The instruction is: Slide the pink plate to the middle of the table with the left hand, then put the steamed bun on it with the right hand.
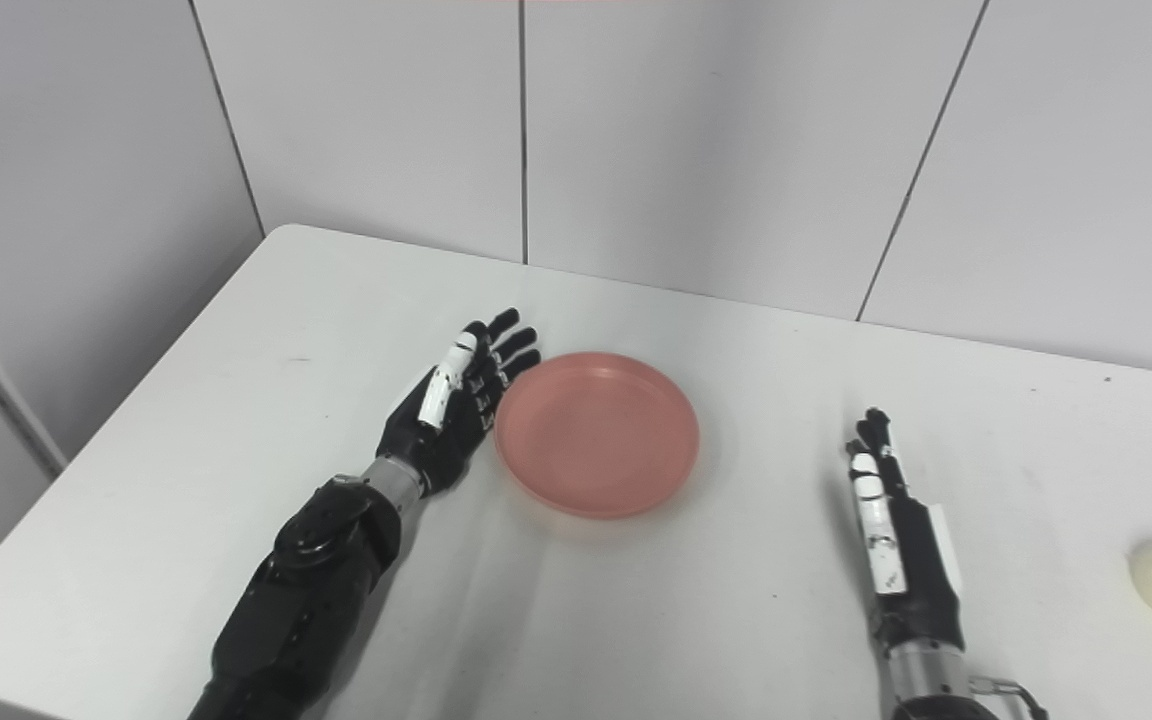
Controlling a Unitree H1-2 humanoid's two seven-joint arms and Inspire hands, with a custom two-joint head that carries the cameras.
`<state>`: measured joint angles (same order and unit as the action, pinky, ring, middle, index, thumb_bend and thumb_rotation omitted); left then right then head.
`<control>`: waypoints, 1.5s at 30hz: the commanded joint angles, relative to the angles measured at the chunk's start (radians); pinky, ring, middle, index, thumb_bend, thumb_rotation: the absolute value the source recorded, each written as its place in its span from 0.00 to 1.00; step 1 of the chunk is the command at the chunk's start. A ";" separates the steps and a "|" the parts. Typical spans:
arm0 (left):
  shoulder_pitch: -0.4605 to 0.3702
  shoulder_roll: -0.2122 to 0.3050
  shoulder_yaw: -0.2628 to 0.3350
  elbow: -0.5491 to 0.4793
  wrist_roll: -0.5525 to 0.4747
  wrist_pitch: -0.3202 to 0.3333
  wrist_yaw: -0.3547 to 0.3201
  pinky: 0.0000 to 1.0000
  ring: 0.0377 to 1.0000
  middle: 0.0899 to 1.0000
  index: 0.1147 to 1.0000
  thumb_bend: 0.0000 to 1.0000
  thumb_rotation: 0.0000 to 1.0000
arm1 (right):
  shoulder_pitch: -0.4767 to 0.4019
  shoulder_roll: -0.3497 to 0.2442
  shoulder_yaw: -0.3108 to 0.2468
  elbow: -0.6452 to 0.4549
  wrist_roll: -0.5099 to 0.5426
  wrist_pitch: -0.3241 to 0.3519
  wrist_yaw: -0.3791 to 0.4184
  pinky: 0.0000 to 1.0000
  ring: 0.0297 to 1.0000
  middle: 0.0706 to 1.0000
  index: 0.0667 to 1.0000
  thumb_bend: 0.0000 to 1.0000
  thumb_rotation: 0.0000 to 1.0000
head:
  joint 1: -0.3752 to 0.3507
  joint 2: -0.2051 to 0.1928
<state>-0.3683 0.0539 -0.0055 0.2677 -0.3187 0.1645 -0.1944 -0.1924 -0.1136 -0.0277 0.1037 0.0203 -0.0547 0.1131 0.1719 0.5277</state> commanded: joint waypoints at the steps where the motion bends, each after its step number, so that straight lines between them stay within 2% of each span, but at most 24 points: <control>1: 0.039 -0.009 -0.021 0.025 0.017 0.066 -0.015 0.97 0.95 0.95 0.95 0.34 1.00 | 0.022 0.025 0.011 0.011 -0.006 -0.022 -0.018 0.99 0.96 0.98 0.99 0.19 1.00 | -0.007 0.002; 15: 0.089 -0.008 -0.063 -0.006 -0.006 0.093 -0.101 0.97 0.94 0.94 0.95 0.39 1.00 | 0.020 0.047 0.029 0.007 -0.040 0.001 -0.047 0.98 0.95 0.97 0.98 0.23 1.00 | -0.107 0.021; 28: 0.099 0.000 -0.069 0.001 0.005 0.090 -0.106 0.98 0.95 0.95 0.95 0.39 1.00 | 0.013 0.042 0.031 0.037 -0.044 -0.026 -0.047 0.98 0.95 0.97 0.99 0.24 1.00 | -0.129 0.023; 37: 0.107 -0.010 -0.055 0.000 0.012 0.085 -0.079 0.96 0.93 0.93 0.94 0.39 1.00 | 0.015 0.059 0.021 0.012 -0.041 -0.013 -0.066 0.97 0.94 0.96 0.98 0.25 1.00 | -0.167 0.027; 39: 0.111 -0.014 -0.051 -0.006 0.015 0.080 -0.073 0.96 0.93 0.93 0.94 0.39 1.00 | 0.015 0.061 0.021 0.002 -0.042 -0.010 -0.071 0.98 0.94 0.96 0.99 0.29 1.00 | -0.183 0.026; 41: 0.118 -0.018 -0.045 -0.018 0.019 0.074 -0.066 0.96 0.94 0.94 0.94 0.39 1.00 | 0.013 0.053 0.030 -0.021 -0.098 -0.018 -0.101 0.96 0.91 0.95 0.98 0.38 1.00 | -0.199 0.026; 45: 0.133 -0.027 -0.030 -0.047 0.023 0.064 -0.051 0.97 0.94 0.94 0.95 0.40 1.00 | 0.011 0.034 0.042 -0.074 -0.206 -0.027 -0.151 0.91 0.89 0.94 0.98 0.48 1.00 | -0.232 0.020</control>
<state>-0.2929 0.0211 -0.0405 0.1941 -0.3221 0.1751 -0.2810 -0.1774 -0.0770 0.0122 0.0675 -0.1533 -0.0538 -0.0116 -0.0445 0.5507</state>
